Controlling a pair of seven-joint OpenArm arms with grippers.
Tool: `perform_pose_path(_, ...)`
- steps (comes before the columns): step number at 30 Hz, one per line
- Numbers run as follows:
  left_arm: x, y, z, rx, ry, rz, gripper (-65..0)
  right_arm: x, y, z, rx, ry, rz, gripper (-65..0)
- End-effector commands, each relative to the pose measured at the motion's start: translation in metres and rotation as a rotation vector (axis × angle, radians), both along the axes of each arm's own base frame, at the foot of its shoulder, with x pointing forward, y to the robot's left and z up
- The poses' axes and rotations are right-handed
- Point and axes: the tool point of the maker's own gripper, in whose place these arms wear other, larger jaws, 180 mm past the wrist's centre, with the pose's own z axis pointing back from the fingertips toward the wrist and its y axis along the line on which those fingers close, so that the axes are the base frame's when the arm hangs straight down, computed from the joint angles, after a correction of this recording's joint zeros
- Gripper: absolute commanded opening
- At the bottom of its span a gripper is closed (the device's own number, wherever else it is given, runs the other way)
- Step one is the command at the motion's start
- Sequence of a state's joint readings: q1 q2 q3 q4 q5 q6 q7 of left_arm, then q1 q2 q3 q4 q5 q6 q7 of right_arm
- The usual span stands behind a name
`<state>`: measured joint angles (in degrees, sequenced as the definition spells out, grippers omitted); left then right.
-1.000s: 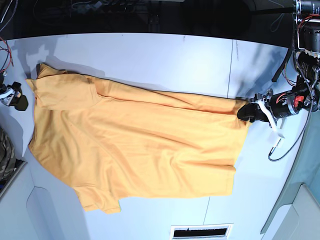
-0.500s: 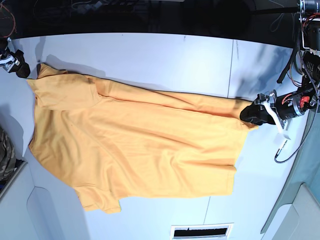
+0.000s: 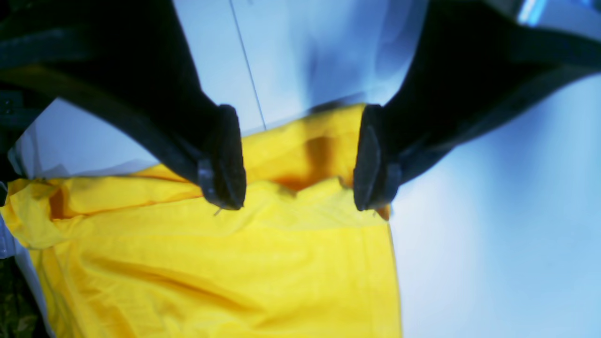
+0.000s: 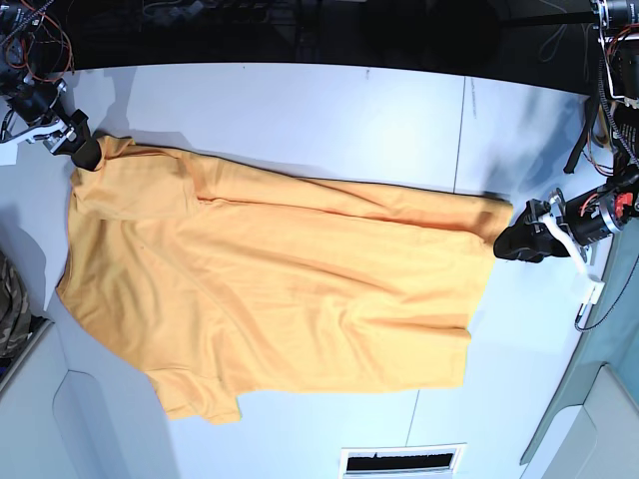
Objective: Layout the t-shirt on the table in an organized manner, then fold the t-shirt properly
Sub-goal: 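Regrasp the folded edge with both grippers and pull it taut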
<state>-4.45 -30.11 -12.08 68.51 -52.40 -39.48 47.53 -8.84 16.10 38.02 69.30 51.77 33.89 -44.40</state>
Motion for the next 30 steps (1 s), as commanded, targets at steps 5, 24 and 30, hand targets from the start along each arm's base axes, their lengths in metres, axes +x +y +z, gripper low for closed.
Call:
perform_pose_path(5, 0.014, -0.001, 0.004, 0.028, -0.078, 0.022, -25.2, 0.018, 0.001, 0.010, -0.036, -0.035, 0.040, -22.6)
perform_pose_path(24, 0.008, -0.004, -0.063, 0.012, 0.042, 0.122, -25.1, 0.021, 0.010, 0.007, -0.038, -0.032, 0.069, -22.9)
perform_pose_path(30, 0.000, -0.015, -0.073, 0.021, 0.092, 0.089, -37.3, 0.021, 0.010, 0.007, -0.038, -0.034, 0.068, -41.7)
